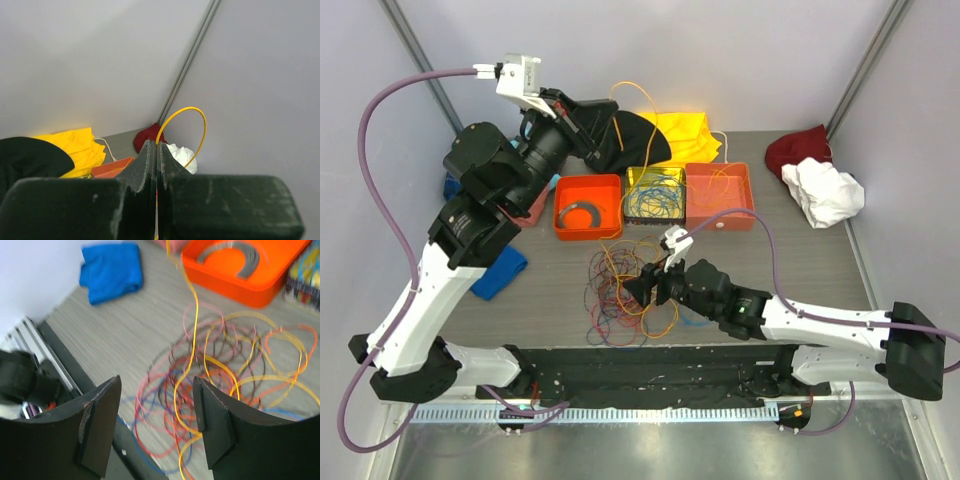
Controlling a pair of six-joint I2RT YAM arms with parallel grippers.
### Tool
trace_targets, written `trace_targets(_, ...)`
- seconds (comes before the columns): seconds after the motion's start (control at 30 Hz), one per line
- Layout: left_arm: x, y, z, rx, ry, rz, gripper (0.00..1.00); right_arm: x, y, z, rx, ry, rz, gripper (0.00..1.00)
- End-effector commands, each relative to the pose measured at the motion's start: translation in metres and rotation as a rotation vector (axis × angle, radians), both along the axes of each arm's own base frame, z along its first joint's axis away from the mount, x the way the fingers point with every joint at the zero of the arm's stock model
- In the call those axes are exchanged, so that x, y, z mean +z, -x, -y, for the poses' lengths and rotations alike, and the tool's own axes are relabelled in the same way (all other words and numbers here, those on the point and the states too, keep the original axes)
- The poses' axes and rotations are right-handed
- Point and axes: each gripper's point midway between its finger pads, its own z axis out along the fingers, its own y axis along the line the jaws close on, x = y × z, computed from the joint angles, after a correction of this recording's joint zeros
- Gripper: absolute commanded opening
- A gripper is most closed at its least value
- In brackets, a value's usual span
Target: Untangle the cables
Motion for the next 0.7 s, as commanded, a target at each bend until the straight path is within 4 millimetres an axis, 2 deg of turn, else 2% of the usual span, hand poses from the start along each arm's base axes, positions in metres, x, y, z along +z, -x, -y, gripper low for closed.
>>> trace_targets(0.0, 0.015, 0.01, 0.0, -0.031, 0.026, 0.029, 0.0, 0.063, -0.019, -0.011, -0.058, -0.176, 0.152, 0.67)
trace_targets(0.13, 0.014, 0.012, 0.002, -0.04, 0.029, 0.021, 0.0, 0.073, -0.033, -0.015, -0.112, -0.236, 0.224, 0.68)
trace_targets(0.27, 0.013, 0.014, 0.004, -0.049, 0.03, 0.014, 0.0, 0.069, -0.052, -0.022, -0.165, -0.173, 0.313, 0.7)
trace_targets(0.67, 0.011, 0.021, 0.008, -0.07, 0.034, -0.005, 0.0, 0.076, -0.078, -0.049, -0.229, -0.206, 0.387, 0.71)
